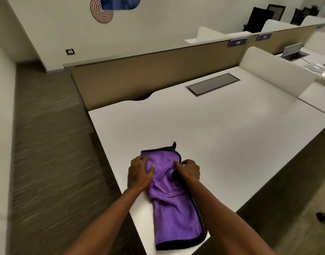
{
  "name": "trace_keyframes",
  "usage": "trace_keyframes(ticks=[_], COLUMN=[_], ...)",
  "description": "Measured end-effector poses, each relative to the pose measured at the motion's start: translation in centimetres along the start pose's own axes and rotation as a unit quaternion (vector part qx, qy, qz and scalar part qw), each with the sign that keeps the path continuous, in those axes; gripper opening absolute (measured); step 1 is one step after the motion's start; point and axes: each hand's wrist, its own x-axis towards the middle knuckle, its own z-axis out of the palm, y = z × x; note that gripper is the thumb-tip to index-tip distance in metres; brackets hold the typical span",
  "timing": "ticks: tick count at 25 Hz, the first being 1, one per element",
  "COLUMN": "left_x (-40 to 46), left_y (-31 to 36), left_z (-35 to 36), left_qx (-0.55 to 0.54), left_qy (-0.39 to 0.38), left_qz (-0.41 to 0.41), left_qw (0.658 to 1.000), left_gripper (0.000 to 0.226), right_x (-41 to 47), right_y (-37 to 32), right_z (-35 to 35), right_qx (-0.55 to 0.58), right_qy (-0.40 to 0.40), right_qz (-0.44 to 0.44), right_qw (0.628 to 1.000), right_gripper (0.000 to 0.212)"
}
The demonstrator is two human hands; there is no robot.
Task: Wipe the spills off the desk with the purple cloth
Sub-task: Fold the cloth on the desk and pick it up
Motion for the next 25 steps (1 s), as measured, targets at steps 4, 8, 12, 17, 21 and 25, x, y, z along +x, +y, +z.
trace_keyframes(ticks=[4, 8, 12, 17, 21, 25], left_x=[3.8, 6.4, 8.0, 9.4, 9.9, 8.8], left_y=[0.3, -0.2, -0.9, -1.8, -2.5, -1.9], left_z=[-0.4, -0.7, -1.2, -2.2, -2.3, -2.3], left_qx=[0.02, 0.055, 0.095, 0.018, -0.039, -0.072], left_qy=[-0.032, -0.054, -0.068, -0.014, -0.013, -0.003], left_qz=[0.029, -0.005, -0.017, -0.063, -0.093, -0.162], left_qw=[0.999, 0.997, 0.993, 0.998, 0.995, 0.984], left_gripper=[0.045, 0.046, 0.029, 0.013, 0.009, 0.033], right_x=[1.0, 2.5, 4.3, 4.5, 4.6, 4.7], right_y=[-1.8, -3.8, -4.7, -5.0, -4.7, -3.7], right_z=[1.0, 0.7, 0.7, 1.6, 1.6, 0.3], right_qx=[0.073, 0.16, 0.144, 0.163, 0.149, 0.031], right_qy=[0.055, 0.067, 0.048, 0.056, 0.061, 0.029], right_qz=[-0.011, -0.034, 0.005, -0.052, -0.054, -0.029], right_qw=[0.996, 0.984, 0.988, 0.984, 0.985, 0.999], right_gripper=[0.025, 0.019, 0.019, 0.018, 0.023, 0.036])
